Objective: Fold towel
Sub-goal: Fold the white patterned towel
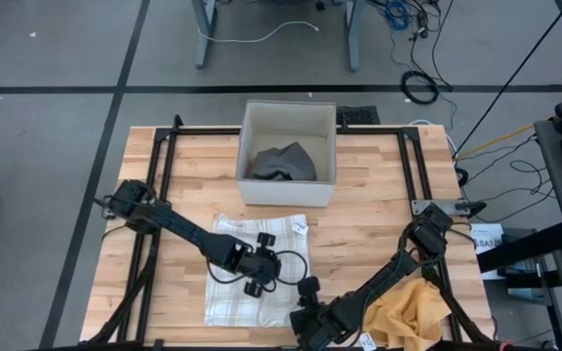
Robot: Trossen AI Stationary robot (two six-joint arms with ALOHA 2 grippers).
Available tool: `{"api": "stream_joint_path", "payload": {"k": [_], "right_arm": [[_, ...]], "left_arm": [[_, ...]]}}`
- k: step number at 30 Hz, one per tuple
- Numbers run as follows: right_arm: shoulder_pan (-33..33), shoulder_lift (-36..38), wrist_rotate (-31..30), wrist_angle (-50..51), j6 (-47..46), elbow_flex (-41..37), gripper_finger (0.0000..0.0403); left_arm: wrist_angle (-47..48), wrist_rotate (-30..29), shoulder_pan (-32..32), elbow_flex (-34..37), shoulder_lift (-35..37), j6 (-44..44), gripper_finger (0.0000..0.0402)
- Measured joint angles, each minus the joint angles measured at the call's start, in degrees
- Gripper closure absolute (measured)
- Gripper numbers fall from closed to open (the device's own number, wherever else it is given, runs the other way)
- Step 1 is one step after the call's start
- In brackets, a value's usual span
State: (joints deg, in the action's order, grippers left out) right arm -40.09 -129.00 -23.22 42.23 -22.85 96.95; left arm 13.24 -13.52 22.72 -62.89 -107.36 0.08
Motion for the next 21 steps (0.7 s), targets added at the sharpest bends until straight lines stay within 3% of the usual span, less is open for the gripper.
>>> {"api": "stream_joint_path", "payload": {"k": [8, 14, 21], "right_arm": [[-1.18, 0.69, 0.29, 6.86, -3.77, 0.03, 0.028], [-1.23, 1.31, 1.05, 13.14, -5.65, 0.07, 0.028], [-1.33, 6.75, 0.69, 11.77, -6.53, 0.01, 0.028]], "left_arm": [[5.5, -1.72, -0.6, -0.26, -1.25, -0.61, 0.0278], [8.59, -2.67, -0.41, 0.09, 2.45, 0.33, 0.0278], [9.2, -2.93, 0.77, 0.07, 6.98, -0.63, 0.0278]]}}
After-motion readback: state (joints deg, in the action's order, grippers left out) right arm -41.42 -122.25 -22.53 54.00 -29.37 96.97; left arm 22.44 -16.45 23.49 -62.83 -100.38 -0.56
